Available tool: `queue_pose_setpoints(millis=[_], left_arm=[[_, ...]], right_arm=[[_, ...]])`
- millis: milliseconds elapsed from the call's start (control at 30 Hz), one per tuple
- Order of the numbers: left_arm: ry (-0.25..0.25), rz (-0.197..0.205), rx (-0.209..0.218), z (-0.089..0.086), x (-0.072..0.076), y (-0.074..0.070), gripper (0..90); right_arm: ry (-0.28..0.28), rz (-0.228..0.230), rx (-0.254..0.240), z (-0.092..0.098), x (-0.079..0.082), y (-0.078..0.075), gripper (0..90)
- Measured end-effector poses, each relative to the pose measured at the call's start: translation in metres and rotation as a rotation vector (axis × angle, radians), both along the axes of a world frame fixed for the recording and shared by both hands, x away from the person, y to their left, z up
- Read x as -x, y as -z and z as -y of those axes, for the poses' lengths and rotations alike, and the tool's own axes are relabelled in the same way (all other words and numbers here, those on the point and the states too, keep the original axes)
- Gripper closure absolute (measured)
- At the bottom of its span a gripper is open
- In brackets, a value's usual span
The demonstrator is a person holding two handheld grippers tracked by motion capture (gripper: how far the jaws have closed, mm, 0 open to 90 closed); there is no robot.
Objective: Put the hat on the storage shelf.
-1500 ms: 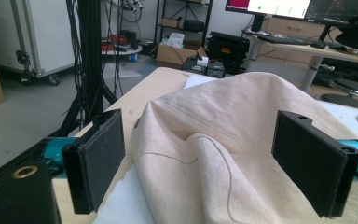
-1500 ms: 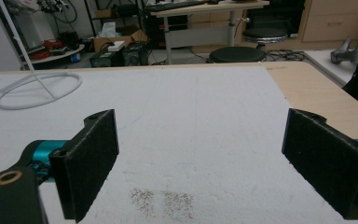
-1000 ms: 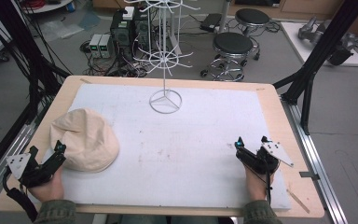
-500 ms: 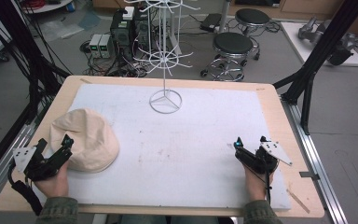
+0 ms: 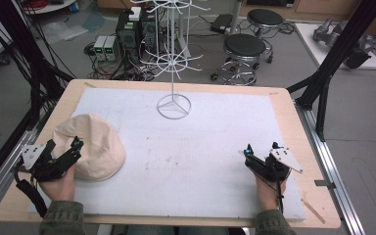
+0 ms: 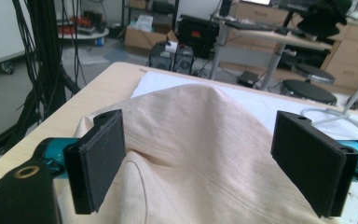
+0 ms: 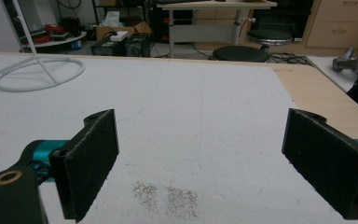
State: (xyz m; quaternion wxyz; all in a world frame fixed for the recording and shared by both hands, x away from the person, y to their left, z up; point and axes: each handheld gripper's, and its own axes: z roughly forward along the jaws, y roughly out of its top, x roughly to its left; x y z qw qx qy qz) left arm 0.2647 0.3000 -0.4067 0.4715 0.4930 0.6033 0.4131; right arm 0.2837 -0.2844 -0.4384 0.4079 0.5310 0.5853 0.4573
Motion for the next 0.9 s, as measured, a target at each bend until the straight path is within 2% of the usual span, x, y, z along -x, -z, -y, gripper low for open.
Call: queue_pose_setpoints(millis=[33,67,167,600,900], left_arm=[[0.02,-0.033,0.008,0.002,-0.007,-0.001,18.5],[0.02,-0.033,0.008,0.002,-0.007,-0.001,18.5],[0.038,-0.082,0.016,0.008,-0.017,-0.002,18.5],[0.044,-0.156,-0.029,0.031,-0.036,-0.009,18.6],[0.035,-0.192,-0.035,0.046,-0.05,-0.018,19.2]], right_arm=[[-0.003,-0.006,-0.006,0.0,-0.001,0.0,9.9],[-0.004,-0.01,-0.016,-0.001,-0.001,0.0,9.9],[-0.005,-0.005,-0.003,-0.001,-0.002,0.0,9.9],[-0.018,-0.002,-0.004,-0.002,-0.002,0.0,9.8],[-0.025,-0.004,-0.002,-0.003,-0.003,0.001,9.9]])
